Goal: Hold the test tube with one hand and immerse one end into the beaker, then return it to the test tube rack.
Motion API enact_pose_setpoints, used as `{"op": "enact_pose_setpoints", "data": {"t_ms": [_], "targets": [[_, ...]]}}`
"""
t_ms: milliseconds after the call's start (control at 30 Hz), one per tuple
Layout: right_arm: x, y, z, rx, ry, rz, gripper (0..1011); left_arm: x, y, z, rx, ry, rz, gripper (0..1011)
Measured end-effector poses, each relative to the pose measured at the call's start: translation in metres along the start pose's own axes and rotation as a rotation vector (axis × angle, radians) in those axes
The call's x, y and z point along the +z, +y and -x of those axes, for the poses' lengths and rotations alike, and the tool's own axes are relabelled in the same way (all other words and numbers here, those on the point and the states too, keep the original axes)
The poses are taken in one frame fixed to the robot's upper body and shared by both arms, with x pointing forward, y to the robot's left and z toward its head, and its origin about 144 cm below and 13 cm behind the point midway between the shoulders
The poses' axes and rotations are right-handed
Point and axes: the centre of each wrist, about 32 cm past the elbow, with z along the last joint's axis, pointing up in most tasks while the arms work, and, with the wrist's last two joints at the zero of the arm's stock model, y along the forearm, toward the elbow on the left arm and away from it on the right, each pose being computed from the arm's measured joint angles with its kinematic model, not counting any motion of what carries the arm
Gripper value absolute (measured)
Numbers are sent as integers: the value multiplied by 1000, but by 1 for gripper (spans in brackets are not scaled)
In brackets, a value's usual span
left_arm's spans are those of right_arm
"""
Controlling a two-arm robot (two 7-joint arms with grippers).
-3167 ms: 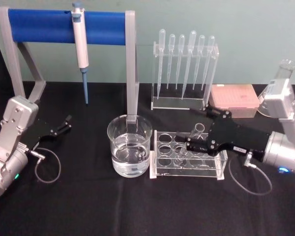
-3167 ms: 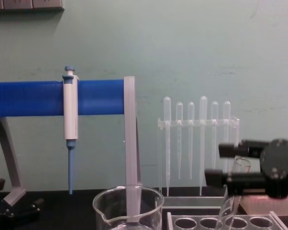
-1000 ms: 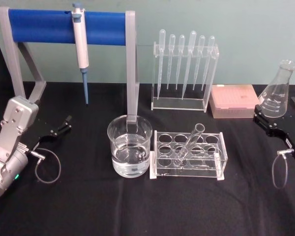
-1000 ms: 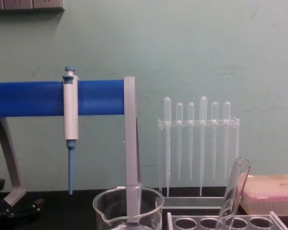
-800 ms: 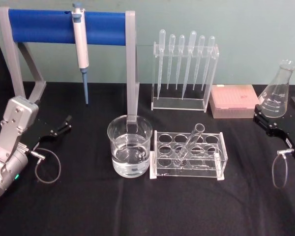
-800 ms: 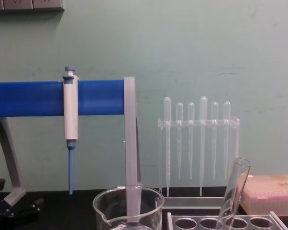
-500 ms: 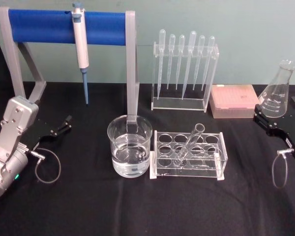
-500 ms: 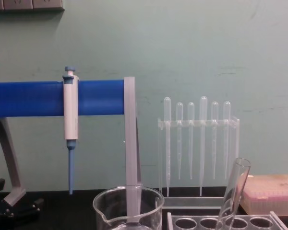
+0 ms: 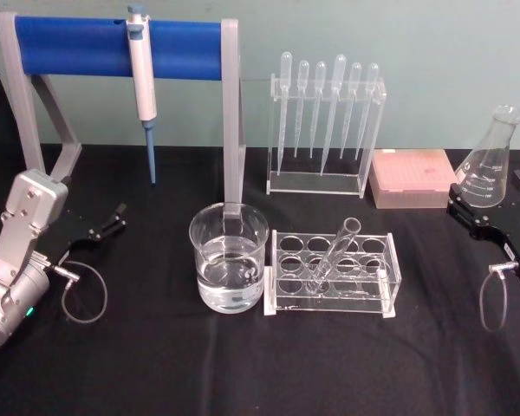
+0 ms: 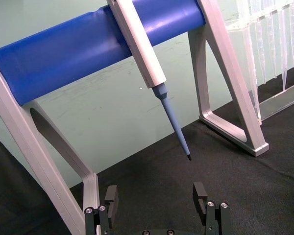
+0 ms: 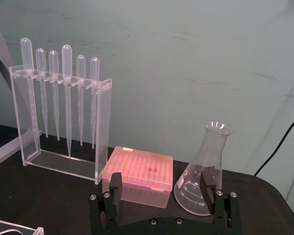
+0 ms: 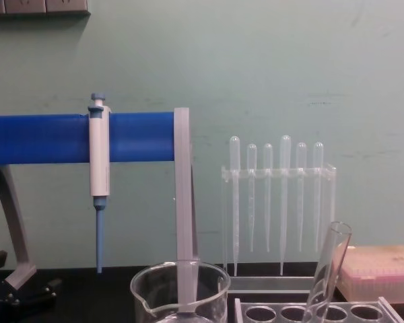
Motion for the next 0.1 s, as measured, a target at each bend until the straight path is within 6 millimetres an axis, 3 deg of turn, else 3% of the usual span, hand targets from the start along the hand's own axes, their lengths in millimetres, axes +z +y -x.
{"op": "enact_pose_setpoints", "data": {"t_ms": [100], "targets": [[0,0,0,0,0,0,1004,0,0,0,0,0,0,1000]]}}
